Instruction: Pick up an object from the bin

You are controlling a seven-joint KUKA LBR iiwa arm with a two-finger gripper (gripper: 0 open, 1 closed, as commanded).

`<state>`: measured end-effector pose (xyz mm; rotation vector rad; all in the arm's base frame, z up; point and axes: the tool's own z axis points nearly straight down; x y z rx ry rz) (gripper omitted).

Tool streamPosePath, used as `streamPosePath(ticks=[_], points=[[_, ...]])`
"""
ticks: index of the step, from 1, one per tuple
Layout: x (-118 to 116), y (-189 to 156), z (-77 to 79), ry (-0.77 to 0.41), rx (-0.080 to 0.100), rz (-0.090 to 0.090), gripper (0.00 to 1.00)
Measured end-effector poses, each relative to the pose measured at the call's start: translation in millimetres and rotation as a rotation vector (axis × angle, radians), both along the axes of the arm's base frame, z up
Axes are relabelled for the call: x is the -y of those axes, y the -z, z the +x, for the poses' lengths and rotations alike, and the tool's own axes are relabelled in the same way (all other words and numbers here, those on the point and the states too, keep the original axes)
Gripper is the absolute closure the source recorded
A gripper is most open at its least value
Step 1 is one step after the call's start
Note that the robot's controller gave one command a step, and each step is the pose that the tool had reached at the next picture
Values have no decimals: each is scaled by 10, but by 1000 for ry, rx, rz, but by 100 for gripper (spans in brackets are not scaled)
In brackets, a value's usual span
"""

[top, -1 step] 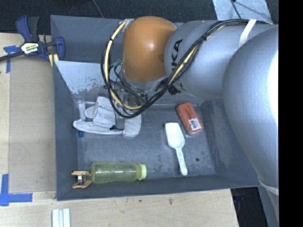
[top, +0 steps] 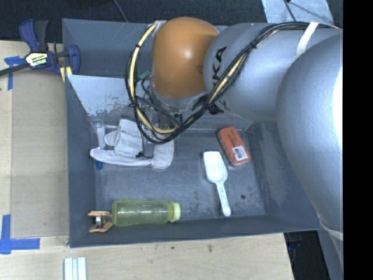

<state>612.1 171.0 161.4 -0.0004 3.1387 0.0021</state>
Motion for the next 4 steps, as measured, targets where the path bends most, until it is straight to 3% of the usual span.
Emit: streamPosePath(ticks=[1, 2, 3, 4], points=[[-168, 646, 5, 2, 5, 1, 0], [-234, 890, -63, 108, 4, 1, 0], [-385, 899, 46, -70, 1, -4, 0], [-247, 879, -38, 105, 8, 2, 0]])
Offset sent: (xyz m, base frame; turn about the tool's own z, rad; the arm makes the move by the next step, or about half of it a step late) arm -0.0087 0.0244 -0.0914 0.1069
